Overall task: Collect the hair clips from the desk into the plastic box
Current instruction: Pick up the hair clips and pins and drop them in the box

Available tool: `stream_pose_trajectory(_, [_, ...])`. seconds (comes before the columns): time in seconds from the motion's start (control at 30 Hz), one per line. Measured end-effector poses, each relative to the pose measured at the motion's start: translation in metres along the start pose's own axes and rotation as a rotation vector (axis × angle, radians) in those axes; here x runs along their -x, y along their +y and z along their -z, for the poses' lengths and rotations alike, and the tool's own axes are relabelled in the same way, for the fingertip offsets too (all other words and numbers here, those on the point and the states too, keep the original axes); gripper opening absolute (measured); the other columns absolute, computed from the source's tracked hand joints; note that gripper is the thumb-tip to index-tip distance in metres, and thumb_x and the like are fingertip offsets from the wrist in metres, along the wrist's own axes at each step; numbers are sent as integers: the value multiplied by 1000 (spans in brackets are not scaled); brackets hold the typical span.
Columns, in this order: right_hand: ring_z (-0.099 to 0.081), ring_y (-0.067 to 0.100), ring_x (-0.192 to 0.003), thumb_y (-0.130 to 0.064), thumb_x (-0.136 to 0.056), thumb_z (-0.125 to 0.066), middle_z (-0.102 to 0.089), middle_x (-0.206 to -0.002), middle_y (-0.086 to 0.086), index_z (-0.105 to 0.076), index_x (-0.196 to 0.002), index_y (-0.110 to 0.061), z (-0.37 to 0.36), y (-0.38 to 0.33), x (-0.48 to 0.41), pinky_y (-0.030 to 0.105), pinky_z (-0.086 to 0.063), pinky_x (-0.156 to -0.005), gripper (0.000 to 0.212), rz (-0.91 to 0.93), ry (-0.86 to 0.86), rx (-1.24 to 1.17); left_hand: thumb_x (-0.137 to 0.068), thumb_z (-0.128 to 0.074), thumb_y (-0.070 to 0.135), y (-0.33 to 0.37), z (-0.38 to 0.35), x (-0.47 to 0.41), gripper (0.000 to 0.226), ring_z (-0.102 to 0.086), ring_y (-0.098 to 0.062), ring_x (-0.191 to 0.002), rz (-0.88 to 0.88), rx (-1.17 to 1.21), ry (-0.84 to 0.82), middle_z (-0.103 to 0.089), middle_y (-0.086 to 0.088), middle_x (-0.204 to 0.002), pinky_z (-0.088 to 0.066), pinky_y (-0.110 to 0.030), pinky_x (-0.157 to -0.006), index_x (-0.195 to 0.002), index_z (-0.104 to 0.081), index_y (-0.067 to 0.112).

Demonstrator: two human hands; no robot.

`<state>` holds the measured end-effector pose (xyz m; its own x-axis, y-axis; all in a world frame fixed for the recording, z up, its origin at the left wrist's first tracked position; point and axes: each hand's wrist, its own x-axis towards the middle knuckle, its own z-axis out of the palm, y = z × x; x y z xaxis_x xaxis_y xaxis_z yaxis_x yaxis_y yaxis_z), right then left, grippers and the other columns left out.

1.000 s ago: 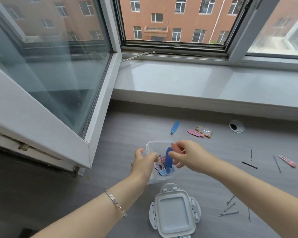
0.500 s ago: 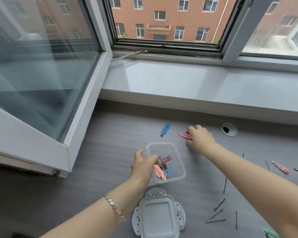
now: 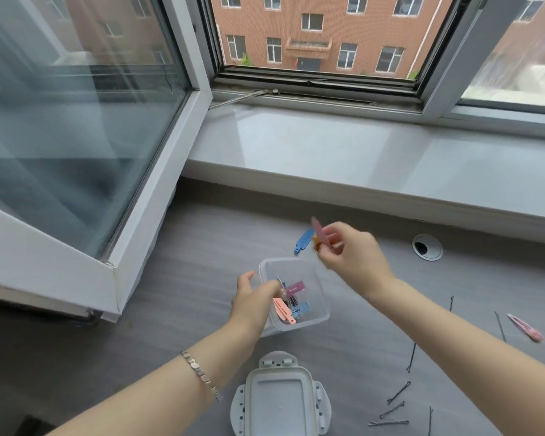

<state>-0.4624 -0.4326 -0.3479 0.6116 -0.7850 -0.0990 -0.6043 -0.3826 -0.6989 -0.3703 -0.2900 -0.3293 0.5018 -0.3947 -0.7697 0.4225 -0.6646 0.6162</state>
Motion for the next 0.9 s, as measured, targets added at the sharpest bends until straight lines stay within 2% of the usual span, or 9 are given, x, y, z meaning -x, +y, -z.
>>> stream_pose_trajectory(0.07, [-71,24,-69,-21,-82,-63,-74,-82,3,-68,-94,-15,-2,-21,19,40,-59,-70,14,8,-250,-59,-71,-55,21,1,1,-2,77,-56,-30,-114,3,6,13,-54,-14,-129,-46,-44,-101,-144,-33,23])
stream_pose_trajectory(0.17, [-68,20,-69,-35,-83,-65,-73,-82,3,-67,-95,-15,-8,-34,26,35,-60,-68,23,6,-492,58,-81,-53,15,1,5,-5,68,-48,-26,-112,0,16,23,-49,-7,-126,-42,-36,-94,-146,-31,23])
stream_pose_trajectory(0.27, [-70,23,-64,-27,-88,-60,-70,-72,7,-69,-85,-10,-16,-33,3,30,-55,-62,20,36,-329,17,-85,-51,10,-2,11,-9,64,-43,-24,-110,0,38,39,-47,-8,-128,-35,-33,-87,-146,-32,21])
stream_pose_trajectory(0.33, [-69,29,-84,-16,-90,-56,-71,-90,12,-69,-95,-6,-27,-17,-26,33,-53,-74,17,94,-189,158,-84,-52,10,-5,15,-11,63,-46,-25,-110,0,41,61,-49,-10,-131,-37,-33,-88,-144,-34,20])
stream_pose_trajectory(0.43, [-51,31,-114,-1,-89,-49,-54,-125,11,-56,-121,-11,-49,9,-59,40,-47,-90,34,171,-320,522,-83,-52,11,-6,21,-11,61,-53,-28,-112,8,39,63,-52,-11,-126,-45,-37,-91,-141,-36,22])
stream_pose_trajectory(0.53, [-45,32,-117,-2,-89,-48,-49,-128,12,-51,-121,-9,-61,18,-70,40,-43,-89,33,310,-428,832,-84,-52,12,-5,25,-8,60,-55,-28,-112,14,39,55,-53,-13,-128,-50,-38,-88,-141,-36,23])
stream_pose_trajectory(0.7, [-49,31,-116,-4,-88,-49,-54,-123,14,-49,-117,-6,-61,19,-65,36,-42,-91,29,352,-466,982,-85,-51,12,-5,34,-3,61,-54,-28,-114,13,58,47,-52,-13,-131,-45,-32,-79,-142,-34,23])
stream_pose_trajectory(0.83, [-56,33,-101,-5,-86,-49,-61,-114,17,-50,-113,-6,-47,21,-41,35,-43,-76,27,100,-507,672,-71,-57,19,-6,38,6,74,-50,-31,-122,15,43,31,-51,-13,-133,-44,-43,-101,-141,-36,22])
stream_pose_trajectory(0.9, [-53,27,-82,-3,-82,-54,-62,-96,14,-56,-105,-5,-32,11,-19,29,-40,-66,23,41,-324,336,-60,-56,23,-9,39,11,83,-50,-32,-122,16,40,21,-51,-13,-133,-42,-45,-103,-141,-36,21])
